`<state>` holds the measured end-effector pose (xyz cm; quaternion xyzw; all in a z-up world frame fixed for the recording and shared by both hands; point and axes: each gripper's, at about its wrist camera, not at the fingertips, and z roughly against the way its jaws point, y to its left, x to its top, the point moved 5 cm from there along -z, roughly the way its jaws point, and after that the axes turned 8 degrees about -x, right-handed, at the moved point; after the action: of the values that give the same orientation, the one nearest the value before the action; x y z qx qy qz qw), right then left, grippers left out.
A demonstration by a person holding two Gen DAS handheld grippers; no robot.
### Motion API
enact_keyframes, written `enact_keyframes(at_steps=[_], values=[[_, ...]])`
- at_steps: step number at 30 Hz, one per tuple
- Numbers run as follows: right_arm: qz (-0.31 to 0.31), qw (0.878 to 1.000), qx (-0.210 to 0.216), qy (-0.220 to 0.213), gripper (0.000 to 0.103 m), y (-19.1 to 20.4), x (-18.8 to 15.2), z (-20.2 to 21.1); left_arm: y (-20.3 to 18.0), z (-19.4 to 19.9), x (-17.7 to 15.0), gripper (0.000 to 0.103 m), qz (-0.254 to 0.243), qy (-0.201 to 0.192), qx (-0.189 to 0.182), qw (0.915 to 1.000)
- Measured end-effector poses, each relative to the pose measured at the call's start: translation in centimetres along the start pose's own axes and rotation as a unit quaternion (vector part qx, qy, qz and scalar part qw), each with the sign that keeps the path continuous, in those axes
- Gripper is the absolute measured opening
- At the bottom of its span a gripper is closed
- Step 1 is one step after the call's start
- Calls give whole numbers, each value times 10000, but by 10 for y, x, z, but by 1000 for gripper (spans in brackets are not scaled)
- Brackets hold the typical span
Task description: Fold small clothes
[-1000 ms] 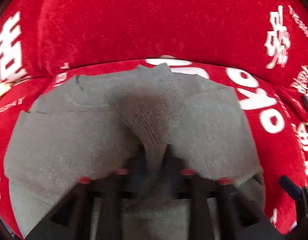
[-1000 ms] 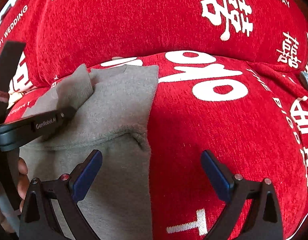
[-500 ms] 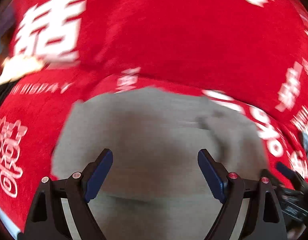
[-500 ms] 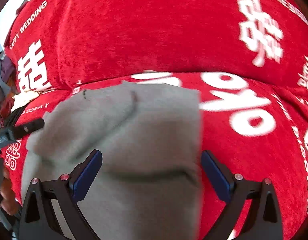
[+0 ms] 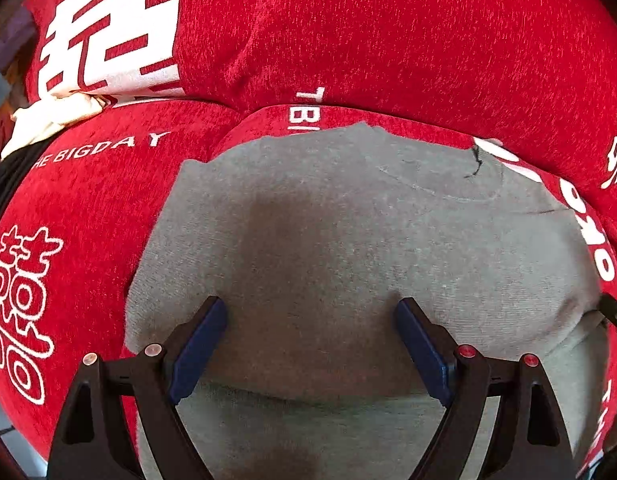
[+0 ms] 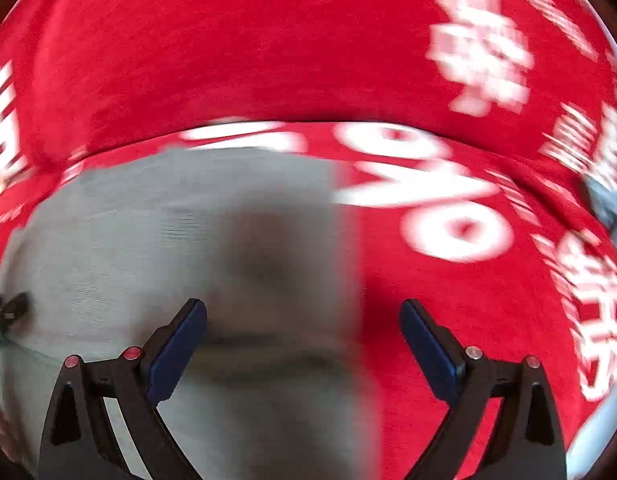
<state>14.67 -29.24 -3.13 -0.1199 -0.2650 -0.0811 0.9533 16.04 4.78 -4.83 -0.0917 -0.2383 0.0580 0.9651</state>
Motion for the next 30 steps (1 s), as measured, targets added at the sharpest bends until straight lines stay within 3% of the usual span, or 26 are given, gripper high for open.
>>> enact_keyframes(at_steps=[3, 5, 8, 11, 12, 13, 15, 19, 21, 24, 28, 30], values=[[-341, 9991, 242, 117, 98, -21, -7, 5, -11, 3, 0, 88, -100, 5, -139, 9999], [-336, 9986, 404, 42, 98, -14, -7, 11, -17, 4, -2, 88, -156, -10, -212, 9997], [-20, 9969, 766, -160, 98, 21, -1, 21, -25, 4, -3, 88, -233, 18, -207, 9995], [675, 9908, 1147, -261, 98, 80, 2, 24, -26, -7, -3, 88, -432, 117, -6, 9990], [868, 9886, 1211, -204, 98, 95, 0, 21, -23, -8, -2, 95, -486, 70, 57, 9988], [1036, 9873, 1197, -97, 98, 108, -1, 14, -21, -9, -2, 101, -454, 77, 90, 9989], [1167, 9888, 927, 81, 98, 119, 0, -7, -14, -14, 3, 102, -292, 157, 35, 9994], [830, 9946, 616, 4, 102, 110, 19, -33, -13, -28, 18, 102, -317, 234, 96, 9992], [554, 9954, 716, 302, 102, 101, 27, -43, -13, -31, 26, 102, -270, 339, 150, 9989], [418, 9972, 551, 270, 102, 88, 26, -25, -12, -18, 22, 102, -201, 298, 120, 9993], [689, 9918, 1074, 17, 103, 98, -8, 16, -9, 4, -7, 102, -226, 142, -44, 9996], [1041, 9885, 1096, -42, 102, 111, -26, 23, -7, 6, -22, 102, -277, 141, 9, 9995]])
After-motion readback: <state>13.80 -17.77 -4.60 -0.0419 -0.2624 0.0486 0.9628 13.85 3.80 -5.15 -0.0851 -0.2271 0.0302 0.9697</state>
